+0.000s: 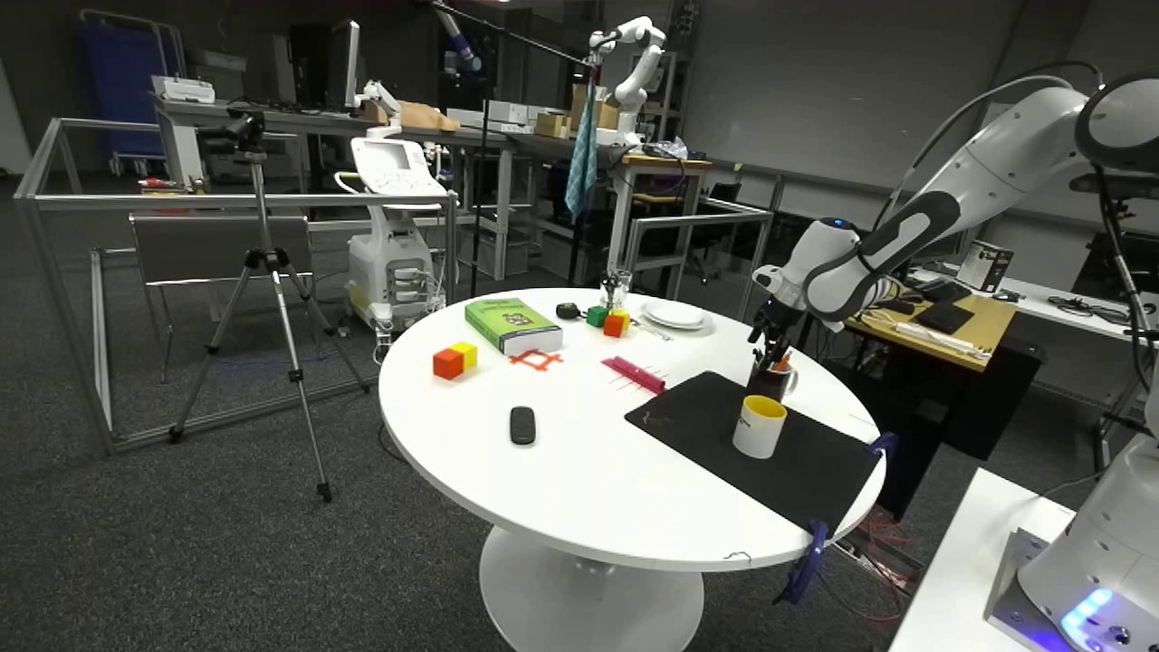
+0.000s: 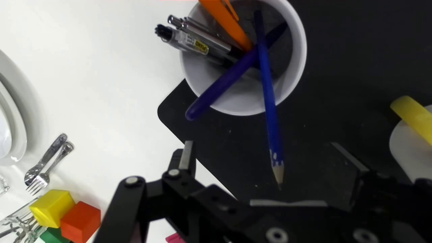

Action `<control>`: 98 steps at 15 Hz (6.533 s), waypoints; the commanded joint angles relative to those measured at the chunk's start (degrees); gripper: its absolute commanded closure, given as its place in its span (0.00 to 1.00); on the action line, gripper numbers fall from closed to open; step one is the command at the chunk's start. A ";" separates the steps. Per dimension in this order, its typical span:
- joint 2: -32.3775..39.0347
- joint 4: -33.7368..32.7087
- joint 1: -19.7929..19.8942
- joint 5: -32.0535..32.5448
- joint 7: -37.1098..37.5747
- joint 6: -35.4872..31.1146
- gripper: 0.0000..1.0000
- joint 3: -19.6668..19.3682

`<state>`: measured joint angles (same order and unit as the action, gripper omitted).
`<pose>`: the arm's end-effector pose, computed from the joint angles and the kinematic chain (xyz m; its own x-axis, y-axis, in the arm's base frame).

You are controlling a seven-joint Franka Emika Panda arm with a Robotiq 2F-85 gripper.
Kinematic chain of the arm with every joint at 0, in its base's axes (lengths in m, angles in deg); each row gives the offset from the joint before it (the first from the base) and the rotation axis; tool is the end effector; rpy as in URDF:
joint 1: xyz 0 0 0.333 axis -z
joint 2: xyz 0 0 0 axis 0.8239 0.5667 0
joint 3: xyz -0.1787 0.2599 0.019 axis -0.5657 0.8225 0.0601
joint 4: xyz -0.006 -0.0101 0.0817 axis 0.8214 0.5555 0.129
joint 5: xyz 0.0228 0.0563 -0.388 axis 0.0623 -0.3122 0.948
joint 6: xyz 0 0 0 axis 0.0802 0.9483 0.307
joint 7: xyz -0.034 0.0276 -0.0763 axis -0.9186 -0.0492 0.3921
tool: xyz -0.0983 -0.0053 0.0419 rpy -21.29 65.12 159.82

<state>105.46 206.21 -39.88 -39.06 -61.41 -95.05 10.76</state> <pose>0.5546 -0.1083 0.2434 0.6293 0.7692 0.1109 0.7231 -0.6318 0.2791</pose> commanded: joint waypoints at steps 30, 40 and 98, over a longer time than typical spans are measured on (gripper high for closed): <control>-7.85 1.83 3.01 -14.23 -2.44 -0.22 0.98 1.38; -14.33 2.85 3.25 -28.30 1.62 2.00 0.98 3.14; -14.30 10.29 -13.74 -24.02 11.89 9.37 0.98 0.01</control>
<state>91.38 214.62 -53.40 -63.90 -48.05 -81.90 10.72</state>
